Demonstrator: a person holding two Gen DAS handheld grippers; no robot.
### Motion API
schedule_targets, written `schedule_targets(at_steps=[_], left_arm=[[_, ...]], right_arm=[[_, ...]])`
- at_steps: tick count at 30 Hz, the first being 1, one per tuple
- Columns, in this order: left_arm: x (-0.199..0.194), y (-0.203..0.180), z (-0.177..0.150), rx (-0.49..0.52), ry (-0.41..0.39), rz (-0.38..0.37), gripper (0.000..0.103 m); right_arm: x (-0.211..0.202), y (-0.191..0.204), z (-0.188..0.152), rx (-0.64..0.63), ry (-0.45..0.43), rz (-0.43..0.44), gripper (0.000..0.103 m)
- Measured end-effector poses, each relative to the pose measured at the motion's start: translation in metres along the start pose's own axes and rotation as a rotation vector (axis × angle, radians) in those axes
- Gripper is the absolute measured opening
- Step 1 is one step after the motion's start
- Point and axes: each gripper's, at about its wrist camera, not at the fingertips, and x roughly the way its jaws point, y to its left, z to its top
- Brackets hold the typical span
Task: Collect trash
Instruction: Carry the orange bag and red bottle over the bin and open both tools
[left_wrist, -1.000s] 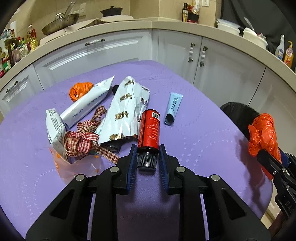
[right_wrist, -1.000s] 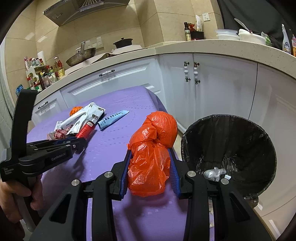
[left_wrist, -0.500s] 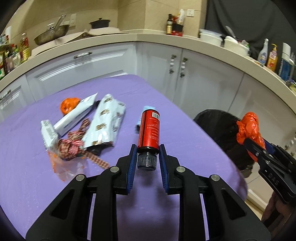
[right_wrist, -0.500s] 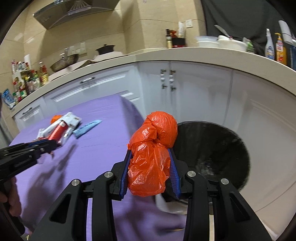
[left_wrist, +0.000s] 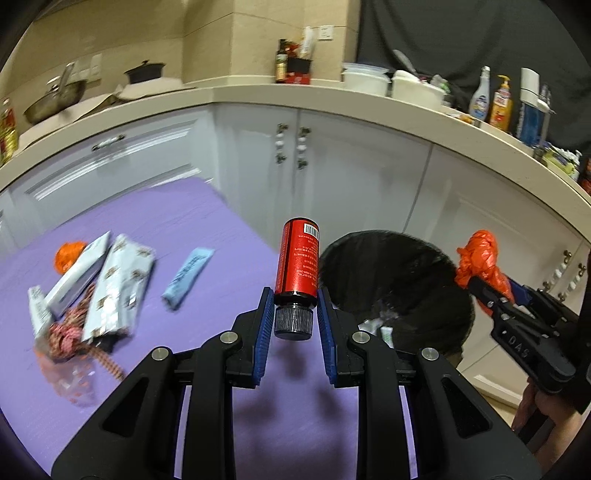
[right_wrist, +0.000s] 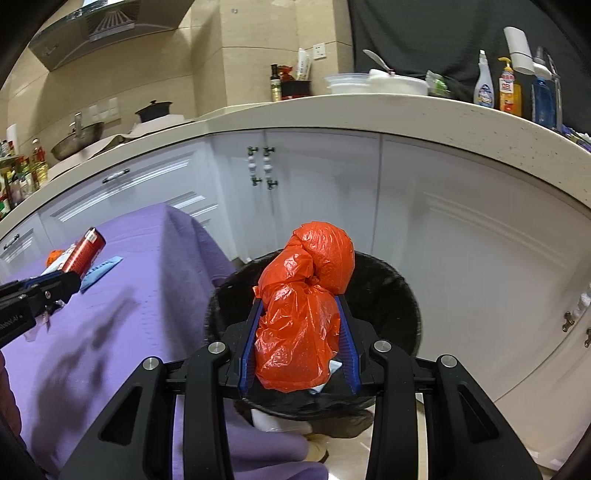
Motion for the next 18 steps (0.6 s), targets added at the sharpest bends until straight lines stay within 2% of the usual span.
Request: schedule_targets(at_steps=[6,16,17,18], left_arm=[[0.02,-0.034,0.011,0.06,-0.018,-0.034,0.023],[0.067,-0.07,0.02,0.112,0.036,-0.048,0.023],[0.074,-0.073,0.021,0.12,0.05,-0.047,0.023],[0.079,-0.074,0.02,0.125,0.061,-0.047,0.024]], right_arm=[[0.011,-0.016,0.003,0.008,0.001,-0.021,0.038],[0.042,-0.031,-0.001,0.029,0.036,-0.027,0.038],[0.046,-0.032,-0.001,0.033,0.041,-0.026,0.04],[0.05,-0.034,-0.001,0.04,0.048,-0.027,0.049]])
